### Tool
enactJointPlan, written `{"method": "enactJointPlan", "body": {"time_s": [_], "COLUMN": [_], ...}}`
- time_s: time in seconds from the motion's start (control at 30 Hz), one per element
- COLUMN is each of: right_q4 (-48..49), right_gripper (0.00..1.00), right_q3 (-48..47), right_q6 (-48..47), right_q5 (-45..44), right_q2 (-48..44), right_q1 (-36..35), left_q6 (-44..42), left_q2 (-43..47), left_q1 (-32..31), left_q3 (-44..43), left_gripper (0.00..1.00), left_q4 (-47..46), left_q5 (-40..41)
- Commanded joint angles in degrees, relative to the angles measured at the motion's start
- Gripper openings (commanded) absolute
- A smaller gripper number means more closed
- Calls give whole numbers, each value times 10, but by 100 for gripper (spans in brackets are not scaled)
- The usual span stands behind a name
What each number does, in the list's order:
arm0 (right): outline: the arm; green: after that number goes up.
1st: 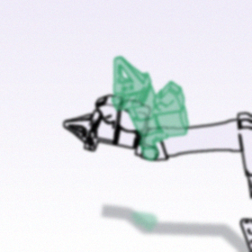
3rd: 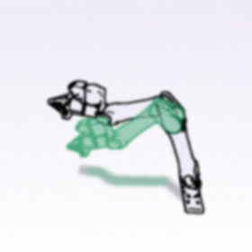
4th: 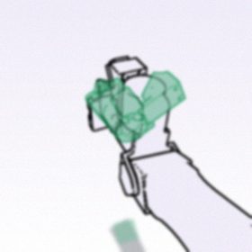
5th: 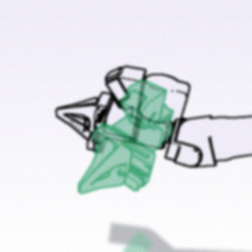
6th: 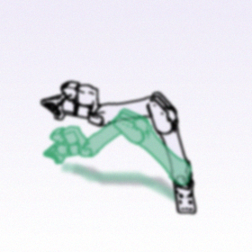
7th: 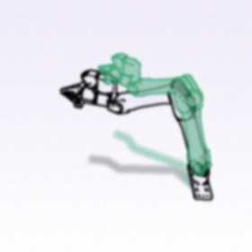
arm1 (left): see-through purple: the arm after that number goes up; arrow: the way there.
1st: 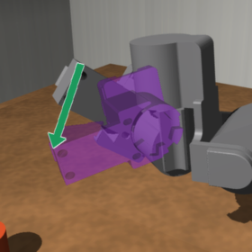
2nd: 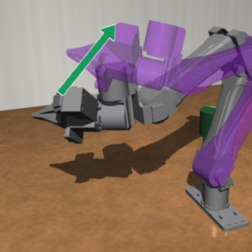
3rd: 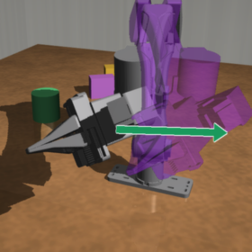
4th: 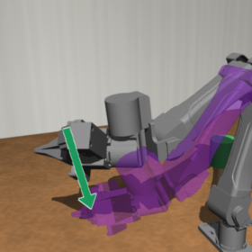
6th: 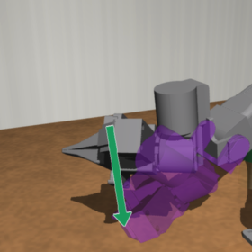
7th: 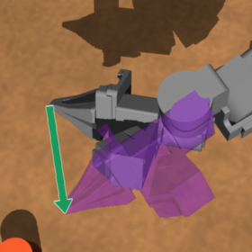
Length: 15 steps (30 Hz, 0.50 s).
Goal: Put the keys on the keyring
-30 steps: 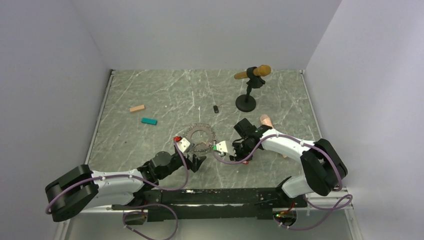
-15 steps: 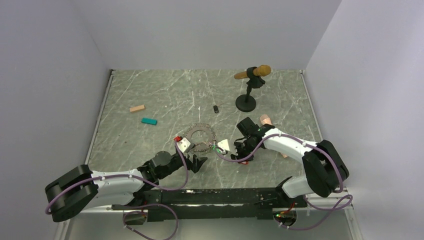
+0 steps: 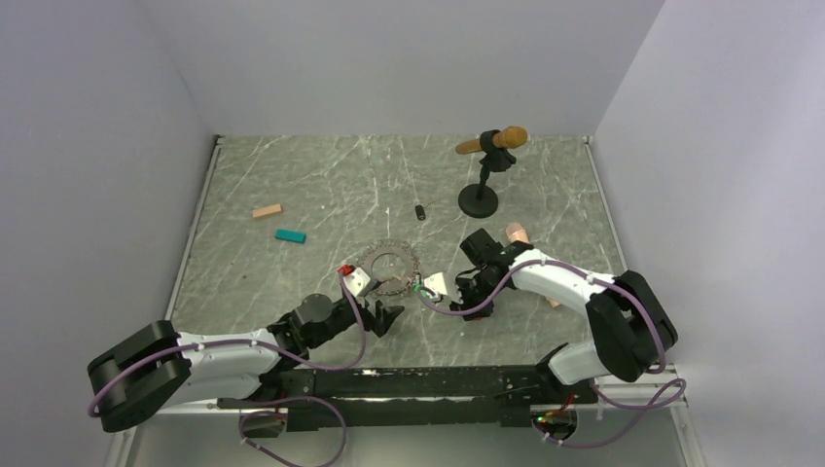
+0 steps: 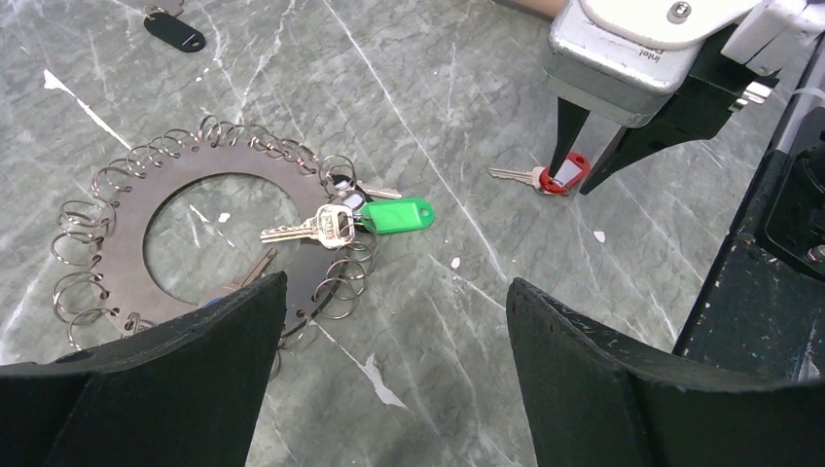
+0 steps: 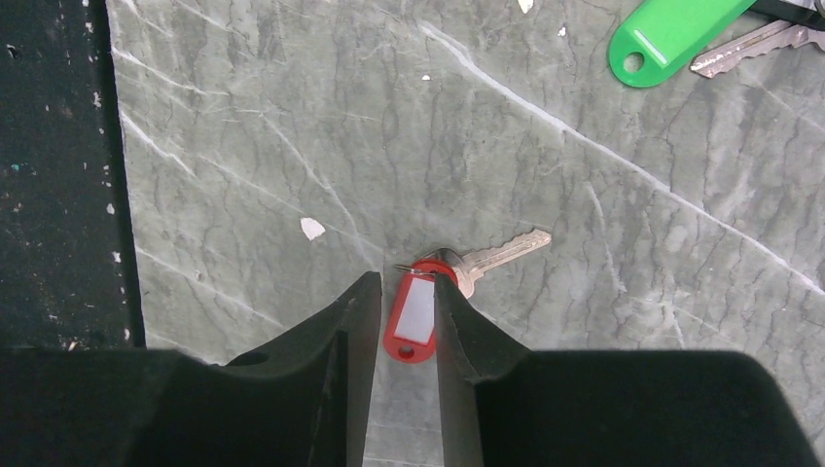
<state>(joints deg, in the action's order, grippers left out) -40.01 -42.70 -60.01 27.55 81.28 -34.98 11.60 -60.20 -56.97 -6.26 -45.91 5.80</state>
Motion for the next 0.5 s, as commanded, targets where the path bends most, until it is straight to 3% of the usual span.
{"method": "enactJointPlan", "body": {"time_s": [0.0, 0.3, 0.47], "right_q4": [-2, -31, -27], "right_gripper": [32, 37, 40], "right_q3": [-14, -37, -35], "right_q6": [-1, 49, 102], "right_q5": [17, 84, 75], "right_q2": [-3, -36, -36], "right_q1": [4, 71, 73], "left_q6": [10, 23, 33], "left_q2": [6, 17, 19], "left_q1": [2, 2, 2], "left_q3": [-7, -3, -2], "left_gripper": [88, 88, 88], "left_q4": [-27, -25, -30], "left_q5": [-12, -6, -5]}}
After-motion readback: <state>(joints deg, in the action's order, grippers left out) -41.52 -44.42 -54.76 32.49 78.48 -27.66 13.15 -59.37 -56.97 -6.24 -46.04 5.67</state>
